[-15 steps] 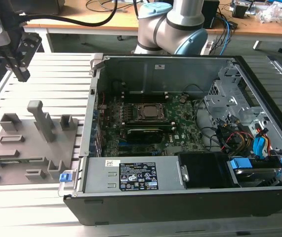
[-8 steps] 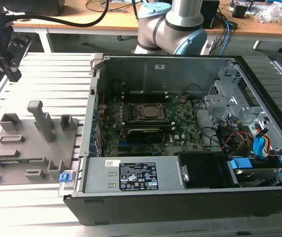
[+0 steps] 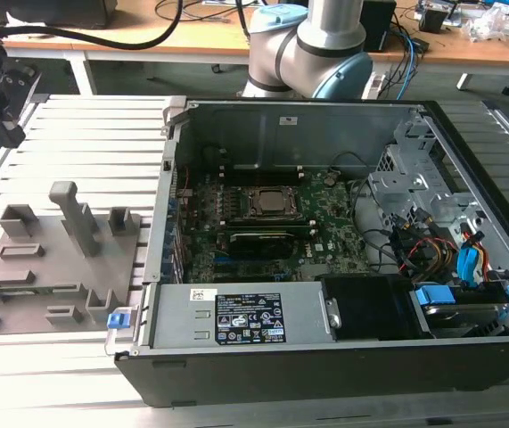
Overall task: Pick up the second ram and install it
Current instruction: 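Reach for the second ram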
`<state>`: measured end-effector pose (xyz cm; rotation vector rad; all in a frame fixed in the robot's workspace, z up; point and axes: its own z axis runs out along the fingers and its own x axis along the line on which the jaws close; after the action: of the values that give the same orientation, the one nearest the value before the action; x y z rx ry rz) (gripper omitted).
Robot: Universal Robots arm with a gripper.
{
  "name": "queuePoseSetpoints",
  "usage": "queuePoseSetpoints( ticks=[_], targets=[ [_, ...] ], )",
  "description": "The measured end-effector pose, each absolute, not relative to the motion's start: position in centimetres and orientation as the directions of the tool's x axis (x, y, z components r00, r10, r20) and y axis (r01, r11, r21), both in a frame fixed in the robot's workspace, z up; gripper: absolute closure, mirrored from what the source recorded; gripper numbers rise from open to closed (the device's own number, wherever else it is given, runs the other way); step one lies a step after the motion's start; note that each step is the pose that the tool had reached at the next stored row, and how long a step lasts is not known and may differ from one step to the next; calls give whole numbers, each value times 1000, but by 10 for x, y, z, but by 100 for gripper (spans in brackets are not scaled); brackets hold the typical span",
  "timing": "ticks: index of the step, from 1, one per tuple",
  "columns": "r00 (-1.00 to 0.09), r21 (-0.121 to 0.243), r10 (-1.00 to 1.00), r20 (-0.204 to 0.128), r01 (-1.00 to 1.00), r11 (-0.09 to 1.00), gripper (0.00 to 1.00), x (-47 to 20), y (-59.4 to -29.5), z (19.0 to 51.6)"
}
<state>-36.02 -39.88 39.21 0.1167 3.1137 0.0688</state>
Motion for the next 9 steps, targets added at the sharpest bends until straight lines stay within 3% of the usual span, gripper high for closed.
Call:
queuePoseSetpoints(
  ticks=[9],
  targets=[
    [-997, 45, 75, -23, 74, 996, 89, -376, -399, 392]
  ],
)
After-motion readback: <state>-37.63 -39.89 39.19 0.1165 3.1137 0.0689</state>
